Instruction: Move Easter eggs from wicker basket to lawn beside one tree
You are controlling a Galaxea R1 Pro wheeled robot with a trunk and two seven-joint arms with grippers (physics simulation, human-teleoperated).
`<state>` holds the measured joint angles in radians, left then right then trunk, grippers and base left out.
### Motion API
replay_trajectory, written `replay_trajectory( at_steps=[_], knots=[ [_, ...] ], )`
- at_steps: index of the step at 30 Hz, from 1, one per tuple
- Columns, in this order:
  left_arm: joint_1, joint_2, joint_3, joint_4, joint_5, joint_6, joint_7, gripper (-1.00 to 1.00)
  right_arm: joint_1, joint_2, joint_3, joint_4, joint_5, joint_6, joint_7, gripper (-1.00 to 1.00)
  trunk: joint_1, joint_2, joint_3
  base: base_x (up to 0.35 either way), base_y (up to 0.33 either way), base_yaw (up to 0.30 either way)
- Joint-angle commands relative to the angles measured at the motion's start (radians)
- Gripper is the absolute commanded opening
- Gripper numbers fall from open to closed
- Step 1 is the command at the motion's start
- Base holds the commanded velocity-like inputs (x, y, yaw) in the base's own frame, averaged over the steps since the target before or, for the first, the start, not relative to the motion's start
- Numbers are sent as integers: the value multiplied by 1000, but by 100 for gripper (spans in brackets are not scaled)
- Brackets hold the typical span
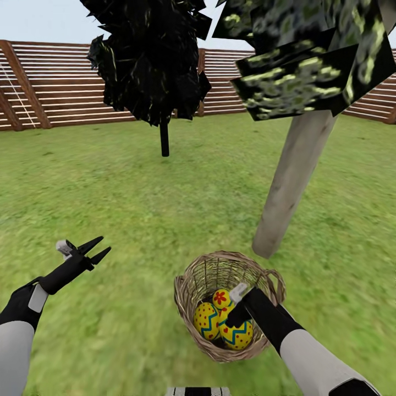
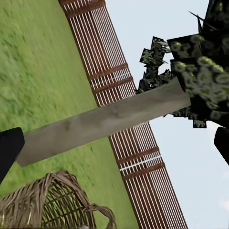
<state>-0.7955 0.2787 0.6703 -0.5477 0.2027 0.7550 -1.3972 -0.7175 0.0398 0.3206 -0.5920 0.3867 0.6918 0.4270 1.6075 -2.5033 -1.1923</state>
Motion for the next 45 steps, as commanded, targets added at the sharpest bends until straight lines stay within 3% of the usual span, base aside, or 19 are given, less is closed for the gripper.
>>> replay_trajectory(
  at_steps=[1,14,21,37,38,45],
  knots=[
    [-1,0,2,0,0,11,-3,100,0,-1,1,-3,11,3,7,100,0,-1,-5,0,0,0],
    [-1,0,2,0,0,10,-3,100,0,-5,0,-15,14,-1,0,100,6,-4,-55,0,0,0],
    [-1,-1,2,0,0,10,-3,100,0,-3,0,-14,13,-7,-70,100,9,-5,-82,0,0,0],
    [-1,-1,1,0,0,10,-2,100,0,2,5,-15,9,-8,-62,100,16,-9,-144,0,0,0],
    [-1,-1,1,1,0,10,-2,100,0,2,5,-15,9,-8,-62,-100,17,-9,-148,0,0,0],
    [-1,-1,0,0,0,10,-2,100,0,3,5,-15,8,-6,-62,-100,18,-10,-159,0,0,0]
  ],
)
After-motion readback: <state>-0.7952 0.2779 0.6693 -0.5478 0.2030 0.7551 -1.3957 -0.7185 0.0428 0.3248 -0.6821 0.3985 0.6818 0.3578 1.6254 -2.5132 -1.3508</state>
